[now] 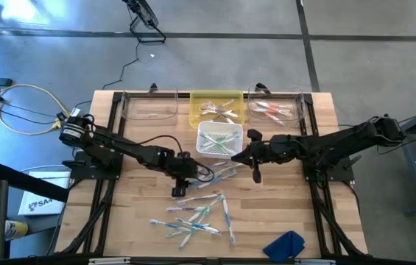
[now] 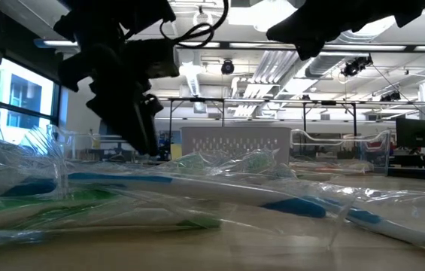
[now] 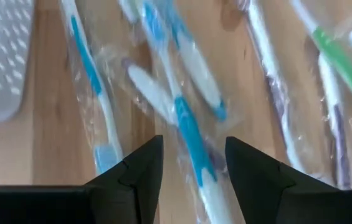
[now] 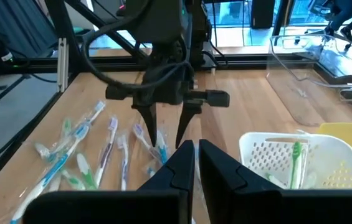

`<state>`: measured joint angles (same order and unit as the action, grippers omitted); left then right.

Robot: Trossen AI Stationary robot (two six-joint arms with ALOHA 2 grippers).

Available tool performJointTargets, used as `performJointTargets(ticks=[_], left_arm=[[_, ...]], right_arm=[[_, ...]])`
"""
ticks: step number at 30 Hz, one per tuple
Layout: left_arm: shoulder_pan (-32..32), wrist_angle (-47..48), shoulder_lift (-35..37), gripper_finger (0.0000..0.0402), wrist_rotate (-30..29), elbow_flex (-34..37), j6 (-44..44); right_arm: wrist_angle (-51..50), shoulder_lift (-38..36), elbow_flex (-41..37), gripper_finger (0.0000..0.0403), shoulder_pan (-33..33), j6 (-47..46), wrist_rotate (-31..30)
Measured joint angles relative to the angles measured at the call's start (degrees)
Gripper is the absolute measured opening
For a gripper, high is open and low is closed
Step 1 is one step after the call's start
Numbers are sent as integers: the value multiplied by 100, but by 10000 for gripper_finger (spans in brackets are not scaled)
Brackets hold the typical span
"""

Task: Pick & Place Toothbrushes
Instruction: Put the blue toothbrush into the left transparent bin

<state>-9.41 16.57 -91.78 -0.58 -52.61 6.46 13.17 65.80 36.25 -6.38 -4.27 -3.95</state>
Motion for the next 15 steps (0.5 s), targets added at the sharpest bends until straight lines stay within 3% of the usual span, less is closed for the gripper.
performJointTargets(ticks=[15], left_arm=[[0, -119, -214, 168, 7, -2, 41]], right_arm=[[84, 0, 0, 16, 1, 0, -11]])
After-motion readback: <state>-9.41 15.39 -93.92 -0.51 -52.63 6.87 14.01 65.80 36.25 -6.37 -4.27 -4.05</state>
